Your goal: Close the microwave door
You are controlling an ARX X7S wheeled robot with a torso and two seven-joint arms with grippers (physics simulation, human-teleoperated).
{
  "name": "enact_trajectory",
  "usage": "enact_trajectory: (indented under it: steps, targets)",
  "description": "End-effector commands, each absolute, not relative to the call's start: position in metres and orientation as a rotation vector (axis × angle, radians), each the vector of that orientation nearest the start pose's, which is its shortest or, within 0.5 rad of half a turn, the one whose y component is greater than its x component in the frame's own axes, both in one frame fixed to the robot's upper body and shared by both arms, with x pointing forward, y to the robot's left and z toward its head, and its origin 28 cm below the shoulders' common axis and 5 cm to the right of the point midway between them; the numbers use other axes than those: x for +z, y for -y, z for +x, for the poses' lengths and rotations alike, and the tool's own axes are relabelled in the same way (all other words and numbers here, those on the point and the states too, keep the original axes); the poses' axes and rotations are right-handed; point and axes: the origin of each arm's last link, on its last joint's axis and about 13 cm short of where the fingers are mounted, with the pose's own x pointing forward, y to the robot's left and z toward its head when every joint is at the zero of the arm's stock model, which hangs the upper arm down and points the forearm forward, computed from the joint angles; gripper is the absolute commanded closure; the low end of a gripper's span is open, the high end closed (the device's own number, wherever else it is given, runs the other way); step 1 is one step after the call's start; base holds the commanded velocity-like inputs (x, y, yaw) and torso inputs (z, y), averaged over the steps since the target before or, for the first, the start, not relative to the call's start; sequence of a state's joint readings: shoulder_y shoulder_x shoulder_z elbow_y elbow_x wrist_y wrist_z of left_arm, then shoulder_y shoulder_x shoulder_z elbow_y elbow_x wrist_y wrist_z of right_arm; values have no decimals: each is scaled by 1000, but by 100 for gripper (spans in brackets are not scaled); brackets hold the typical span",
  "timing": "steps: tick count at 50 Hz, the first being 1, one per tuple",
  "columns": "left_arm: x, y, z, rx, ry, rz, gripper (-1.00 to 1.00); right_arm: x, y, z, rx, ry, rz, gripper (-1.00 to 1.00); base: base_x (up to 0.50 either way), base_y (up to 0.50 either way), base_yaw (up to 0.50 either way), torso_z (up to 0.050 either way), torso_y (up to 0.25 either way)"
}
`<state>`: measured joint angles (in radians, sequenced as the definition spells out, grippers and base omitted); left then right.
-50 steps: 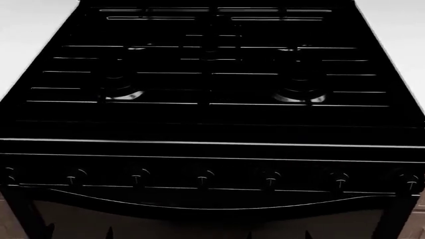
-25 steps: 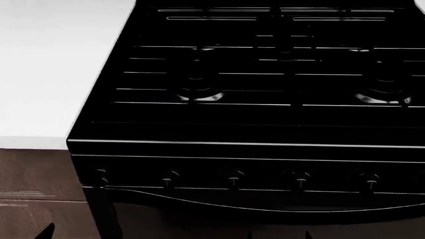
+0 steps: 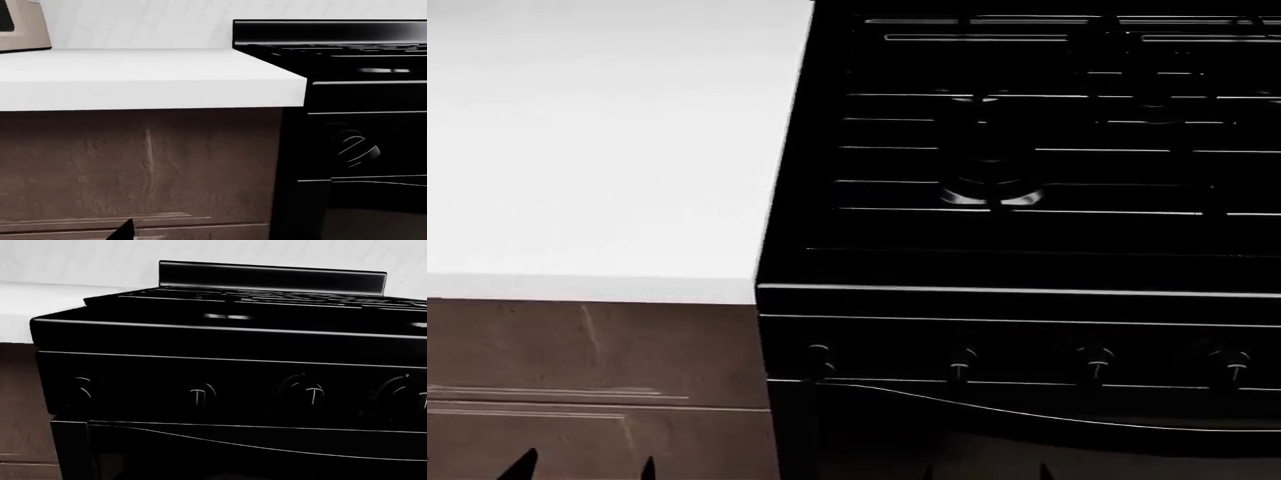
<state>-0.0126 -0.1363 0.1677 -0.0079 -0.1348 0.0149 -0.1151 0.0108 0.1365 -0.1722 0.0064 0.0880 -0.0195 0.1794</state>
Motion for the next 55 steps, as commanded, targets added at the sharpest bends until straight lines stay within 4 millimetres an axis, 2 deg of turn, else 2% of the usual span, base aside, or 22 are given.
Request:
enact_trajectory:
  steps: [1,22,26,28,42,47,49,50,55]
  targets:
    - [12,-204,211,-51,-3,4,-100,13,96,210,-10,9,-49,-100,0,500,0,0,0]
    - [13,-204,210,-52,-2,5,-100,12,96,210,-13,2,-52,-100,0,491,0,0,0]
    - [13,-204,210,-51,-1,6,-100,12,95,211,-21,-17,-66,-100,0,15,0,0,0]
    - [13,-203,210,-54,2,19,-100,11,92,210,-26,-11,-135,-100,0,0,0,0,0]
    - [13,-204,210,-53,8,25,-100,10,93,211,-40,-24,-124,-100,0,0,0,0,0]
    - [16,-204,209,-51,41,55,-100,11,91,209,-34,5,-175,-100,0,0,0,0,0]
    - [20,-204,208,-46,86,69,-100,12,90,209,-32,14,-193,-100,0,0,0,0,0]
    - [28,-204,206,-30,142,143,-100,15,89,208,-29,42,-226,-100,0,0,0,0,0]
    - [57,-205,191,-15,354,228,-100,40,80,193,44,230,-306,-100,0,0,0,0,0]
